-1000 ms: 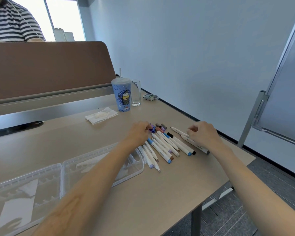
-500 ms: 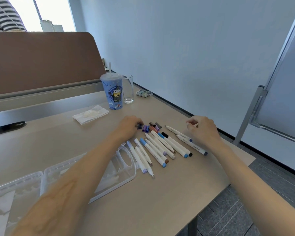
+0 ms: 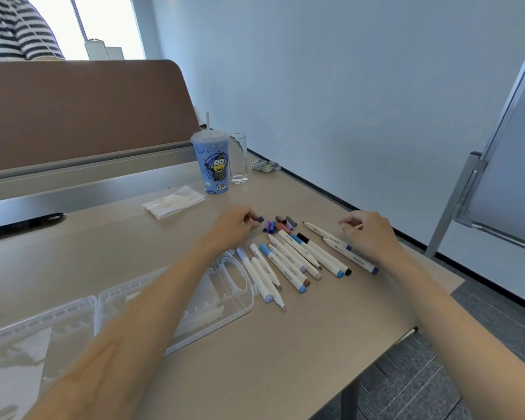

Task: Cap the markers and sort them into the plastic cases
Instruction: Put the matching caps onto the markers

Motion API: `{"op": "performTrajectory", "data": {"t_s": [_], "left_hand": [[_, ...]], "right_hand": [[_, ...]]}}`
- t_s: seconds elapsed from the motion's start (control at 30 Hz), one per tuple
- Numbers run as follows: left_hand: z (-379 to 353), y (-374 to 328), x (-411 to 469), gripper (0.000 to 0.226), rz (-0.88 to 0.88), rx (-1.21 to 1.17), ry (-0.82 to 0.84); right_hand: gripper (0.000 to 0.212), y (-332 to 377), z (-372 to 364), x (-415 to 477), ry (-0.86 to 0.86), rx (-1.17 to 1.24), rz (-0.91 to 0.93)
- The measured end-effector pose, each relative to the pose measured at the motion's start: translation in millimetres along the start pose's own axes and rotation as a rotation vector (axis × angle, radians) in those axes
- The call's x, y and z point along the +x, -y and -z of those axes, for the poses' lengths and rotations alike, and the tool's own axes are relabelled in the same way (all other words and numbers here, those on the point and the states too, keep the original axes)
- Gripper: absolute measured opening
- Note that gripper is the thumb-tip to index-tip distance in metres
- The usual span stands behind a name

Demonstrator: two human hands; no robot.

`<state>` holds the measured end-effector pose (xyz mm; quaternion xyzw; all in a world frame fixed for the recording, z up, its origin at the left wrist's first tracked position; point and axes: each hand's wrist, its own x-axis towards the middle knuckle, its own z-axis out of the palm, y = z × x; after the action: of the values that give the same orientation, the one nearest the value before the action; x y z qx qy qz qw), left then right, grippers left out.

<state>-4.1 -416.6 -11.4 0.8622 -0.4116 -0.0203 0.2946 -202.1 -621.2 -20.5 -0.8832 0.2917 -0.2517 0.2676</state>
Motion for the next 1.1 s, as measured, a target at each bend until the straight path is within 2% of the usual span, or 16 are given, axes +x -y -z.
{"op": "performTrajectory", "data": {"t_s": [0.17,0.37,0.77,0.87,1.0,1.1], "left_hand": [[3,-29,-23,0.017,0.081,-0.432,0.031],[5,-46,-50,0.008,0.076,-0.728,0.008],[5,-37,-55,0.016,0.126,-0.705,-0.042],[5,-36,-54,0.019,0.127,-0.659,-0.003],[5,-34,-54,0.023,0.128,-0.635,0.039],[4,-34,-55,0.024,0.127,-0.643,0.054]], "right_hand": [[0.021,1,5,-2,0.195,-0.062,-0.046],[0.025,11,3,-11,0.22,-0.131,-0.027],[0.025,11,1,-14,0.208,-0.152,-0.006],[0.035,8,4,-10,0.225,-0.085,-0.068],[0.03,7,16,-11,0.257,0.091,-0.161],[0.026,7,22,-14,0.313,0.074,-0.145]]}}
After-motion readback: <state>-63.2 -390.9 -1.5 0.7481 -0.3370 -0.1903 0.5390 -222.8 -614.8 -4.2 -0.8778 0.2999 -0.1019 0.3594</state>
